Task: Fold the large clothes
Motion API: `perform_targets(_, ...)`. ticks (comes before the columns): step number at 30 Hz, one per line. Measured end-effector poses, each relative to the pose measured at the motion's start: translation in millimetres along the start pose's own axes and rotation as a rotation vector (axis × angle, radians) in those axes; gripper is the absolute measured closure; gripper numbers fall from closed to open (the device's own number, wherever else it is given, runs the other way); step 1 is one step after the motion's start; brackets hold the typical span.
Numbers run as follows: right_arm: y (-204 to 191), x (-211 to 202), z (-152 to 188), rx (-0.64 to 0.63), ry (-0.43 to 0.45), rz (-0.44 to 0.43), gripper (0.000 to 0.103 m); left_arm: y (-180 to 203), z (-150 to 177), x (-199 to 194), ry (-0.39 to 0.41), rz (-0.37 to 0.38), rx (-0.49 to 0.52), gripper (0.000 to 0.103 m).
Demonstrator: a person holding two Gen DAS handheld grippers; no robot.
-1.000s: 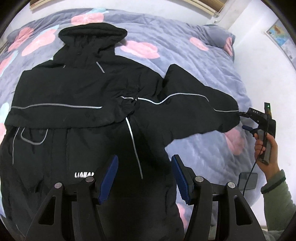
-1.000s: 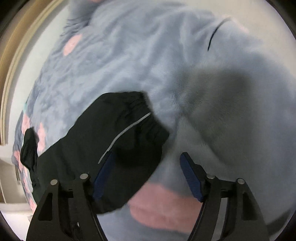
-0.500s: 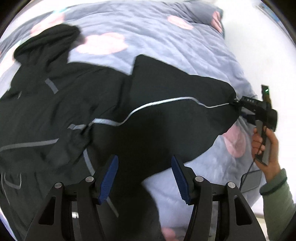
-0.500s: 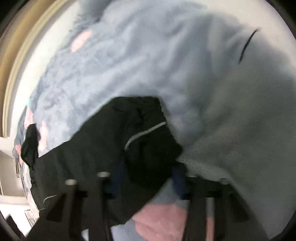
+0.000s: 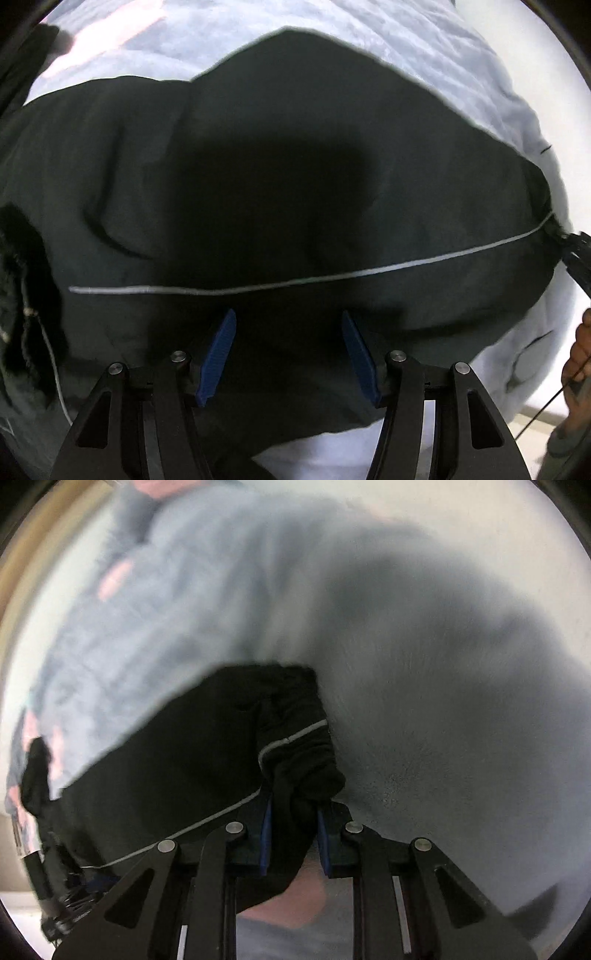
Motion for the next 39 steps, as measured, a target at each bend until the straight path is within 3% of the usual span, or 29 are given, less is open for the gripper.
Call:
perform_targets(4, -8, 4, -3, 0.006, -0.011, 0.031, 0.081, -5, 9, -19, 0.025, 0.026, 0.008, 0.042)
perform_targets(8, -39, -27, 4, -0.069, 0.044, 0.023, 0.082, -20, 32, -49, 0.076, 0.026, 0.012, 0.042)
perform_targets(13, -95, -78, 25, -0.162, 0.121, -0.101, 0.082, -64, 79, -93, 0.162, 0.058, -0.070, 0.042)
perform_targets(15, -125, -93, 39, -0.221, 0.137, -0.131, 0.083, -83, 102, -116, 0.230, 0.078, -0.114, 0.042)
perform_targets(23, -246, -118, 107, -0.433, 0.140, -0.207, 0.083, -156, 167, -175, 0.372, 0.072, -0.264, 0.042)
perform_targets(30, -346, -111, 176, -0.572, 0.133, -0.239, 0.083, -229, 221, -190, 0.398, 0.048, -0.322, 0.042)
perform_targets(39, -477, -61, 266, -0.684, 0.089, -0.257, 0.083, -331, 270, -194, 0.398, 0.024, -0.375, 0.042)
Point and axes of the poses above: each gripper's, at about its wrist camera, not at the fingertips, and x roughly the way its jaws point, y to its right, z to its underside, the point moved 1 cm from there along x, roughly the way its jaws point, and after that the axes turned 12 degrees about -z, right-handed, at the moved point
